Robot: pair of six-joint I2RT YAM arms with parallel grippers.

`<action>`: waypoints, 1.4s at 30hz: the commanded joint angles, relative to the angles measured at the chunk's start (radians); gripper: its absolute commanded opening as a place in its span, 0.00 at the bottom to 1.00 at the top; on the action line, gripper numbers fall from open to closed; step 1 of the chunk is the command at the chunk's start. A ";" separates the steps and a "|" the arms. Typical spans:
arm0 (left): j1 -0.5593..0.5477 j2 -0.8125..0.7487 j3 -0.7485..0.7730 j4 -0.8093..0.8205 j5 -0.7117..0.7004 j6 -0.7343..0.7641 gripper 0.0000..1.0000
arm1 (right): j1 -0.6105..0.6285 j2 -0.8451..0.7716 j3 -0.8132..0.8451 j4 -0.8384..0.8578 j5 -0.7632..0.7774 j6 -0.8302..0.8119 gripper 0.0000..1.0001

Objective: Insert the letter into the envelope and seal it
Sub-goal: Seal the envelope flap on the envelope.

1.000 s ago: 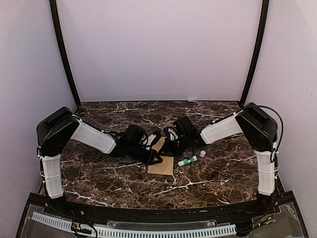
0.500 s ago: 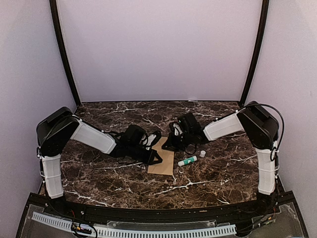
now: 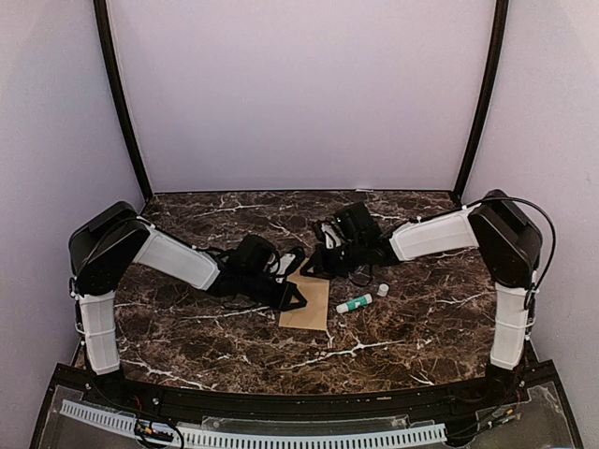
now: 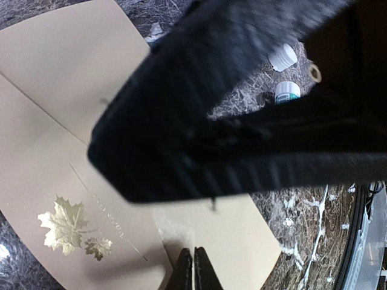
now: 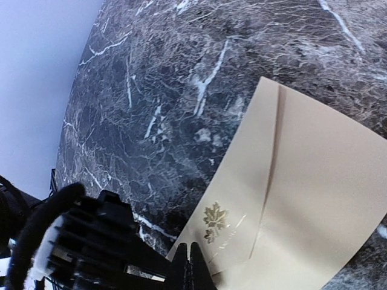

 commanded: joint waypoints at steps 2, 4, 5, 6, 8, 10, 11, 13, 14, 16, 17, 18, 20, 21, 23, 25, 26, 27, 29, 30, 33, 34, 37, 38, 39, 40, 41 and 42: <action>-0.003 0.015 -0.008 -0.128 -0.033 0.016 0.04 | 0.034 -0.005 -0.024 -0.001 0.005 0.016 0.00; -0.002 0.013 -0.008 -0.128 -0.033 0.016 0.04 | 0.034 0.008 -0.043 0.019 0.006 0.033 0.00; -0.003 0.014 -0.007 -0.128 -0.033 0.016 0.04 | 0.034 0.017 -0.045 0.022 0.006 0.037 0.00; -0.003 0.012 -0.008 -0.128 -0.032 0.017 0.04 | 0.034 0.027 -0.042 0.019 0.007 0.040 0.00; -0.002 0.010 -0.008 -0.128 -0.031 0.018 0.04 | 0.035 0.048 -0.026 -0.004 0.022 0.038 0.00; -0.003 0.009 -0.007 -0.129 -0.032 0.018 0.04 | 0.037 0.059 -0.012 -0.038 0.047 0.029 0.00; -0.002 0.008 -0.008 -0.129 -0.032 0.018 0.04 | 0.037 0.063 -0.006 -0.051 0.058 0.024 0.00; -0.003 0.005 -0.009 -0.128 -0.034 0.017 0.03 | 0.037 0.070 0.007 -0.100 0.088 0.012 0.00; -0.003 0.004 -0.010 -0.127 -0.034 0.017 0.04 | 0.036 0.075 0.012 -0.125 0.102 0.006 0.00; -0.003 0.001 -0.010 -0.127 -0.035 0.016 0.04 | 0.037 0.086 0.020 -0.165 0.127 -0.001 0.00; -0.003 -0.001 -0.010 -0.126 -0.035 0.015 0.04 | 0.036 0.094 0.018 -0.177 0.132 -0.002 0.00; -0.002 -0.002 -0.009 -0.125 -0.035 0.015 0.04 | 0.037 0.096 0.014 -0.180 0.137 0.000 0.00; -0.003 -0.010 -0.003 -0.128 -0.036 0.014 0.04 | 0.037 0.099 0.004 -0.176 0.140 0.008 0.00; -0.003 -0.019 0.001 -0.134 -0.035 0.014 0.05 | 0.037 0.099 0.001 -0.173 0.141 0.010 0.00; -0.003 -0.040 0.012 -0.141 -0.036 0.013 0.10 | 0.037 0.098 -0.004 -0.168 0.142 0.017 0.00; -0.002 -0.064 0.018 -0.143 -0.037 0.011 0.15 | 0.037 0.096 -0.009 -0.157 0.139 0.023 0.00; -0.002 -0.071 0.019 -0.144 -0.036 0.009 0.19 | 0.036 0.095 -0.010 -0.154 0.137 0.025 0.00; -0.003 -0.086 0.017 -0.145 -0.034 0.006 0.21 | 0.037 0.096 -0.009 -0.153 0.136 0.025 0.00; -0.002 -0.103 0.008 -0.142 -0.025 0.001 0.24 | 0.037 0.098 -0.007 -0.151 0.133 0.026 0.00; -0.003 -0.108 -0.002 -0.141 -0.022 -0.001 0.24 | 0.037 0.099 -0.006 -0.151 0.133 0.026 0.00; -0.003 -0.135 -0.029 -0.132 -0.029 0.000 0.24 | 0.037 0.100 -0.006 -0.149 0.132 0.026 0.00; -0.002 -0.143 -0.044 -0.127 -0.029 0.001 0.24 | 0.037 0.101 -0.005 -0.149 0.131 0.026 0.00; -0.003 -0.139 -0.061 -0.123 -0.026 -0.001 0.19 | 0.036 0.098 -0.006 -0.144 0.131 0.029 0.00; -0.003 -0.132 -0.064 -0.122 -0.020 -0.002 0.18 | 0.037 0.099 -0.005 -0.142 0.129 0.030 0.00; -0.003 -0.130 -0.072 -0.116 -0.016 -0.007 0.16 | 0.037 0.098 -0.004 -0.137 0.127 0.031 0.00; -0.003 -0.125 -0.075 -0.111 -0.009 -0.008 0.15 | 0.037 0.097 -0.004 -0.131 0.122 0.032 0.00; -0.003 -0.122 -0.084 -0.104 -0.005 -0.008 0.12 | 0.037 0.094 -0.005 -0.123 0.113 0.034 0.00; -0.004 -0.113 -0.087 -0.101 -0.005 -0.007 0.11 | 0.037 0.090 -0.006 -0.113 0.102 0.036 0.00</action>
